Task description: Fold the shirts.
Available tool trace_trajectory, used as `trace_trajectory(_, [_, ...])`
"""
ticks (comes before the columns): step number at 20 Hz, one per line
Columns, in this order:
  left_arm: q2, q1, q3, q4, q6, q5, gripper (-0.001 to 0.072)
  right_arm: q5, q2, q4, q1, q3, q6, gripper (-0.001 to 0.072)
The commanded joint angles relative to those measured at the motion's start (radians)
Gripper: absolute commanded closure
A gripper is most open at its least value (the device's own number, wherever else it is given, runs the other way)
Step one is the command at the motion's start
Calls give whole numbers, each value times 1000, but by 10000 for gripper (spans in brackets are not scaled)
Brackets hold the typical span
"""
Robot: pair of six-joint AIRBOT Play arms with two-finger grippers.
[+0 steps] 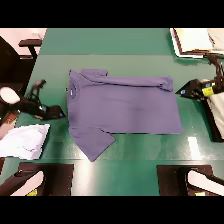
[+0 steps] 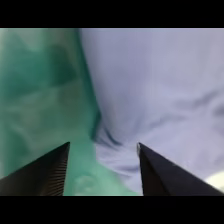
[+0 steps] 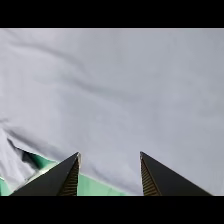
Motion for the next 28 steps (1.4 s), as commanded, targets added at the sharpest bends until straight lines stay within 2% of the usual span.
trace_trajectory(1, [35,2,-175,-182,72,71,216,-39,75,15,-6,-106,-18,280])
trace_trajectory(4, [35,0,-222,-183,72,97,216,-49,97,15,-6,-106,-18,280])
trace_trajectory(7, [35,-87,-238,-175,71,142,218,-50,104,14,-6,-106,-17,280])
trace_trajectory(8, [36,-113,-237,-176,66,147,256,-39,104,4,-6,-106,-17,280])
trace_trajectory(9, [36,-126,-230,-171,52,145,459,-21,104,-13,-11,-106,-17,280])
trace_trajectory(10, [36,-129,-218,-169,49,138,600,2,104,-45,-21,-106,-15,280])
trace_trajectory(11, [39,-129,-199,-158,45,134,680,25,104,-81,-35,-107,-8,280])
trace_trajectory(16, [44,-129,-80,-141,45,87,679,13,168,-233,-232,-323,50,261])
trace_trajectory(17, [44,-129,-70,-140,45,90,679,2,175,-233,-278,-388,50,207])
trace_trajectory(18, [44,-129,-67,-142,45,92,679,-10,171,-222,-318,-450,49,183])
trace_trajectory(21, [44,-129,-67,-141,45,94,679,-75,126,-195,-359,-571,45,187])
trace_trajectory(23, [44,-129,-67,-141,45,94,679,-133,76,-107,-340,-600,16,191])
trace_trajectory(26, [44,-129,-67,-141,45,94,679,-240,26,-16,-264,-586,13,223])
trace_trajectory(28, [44,-129,-67,-138,45,96,679,-295,9,-10,-200,-549,14,356])
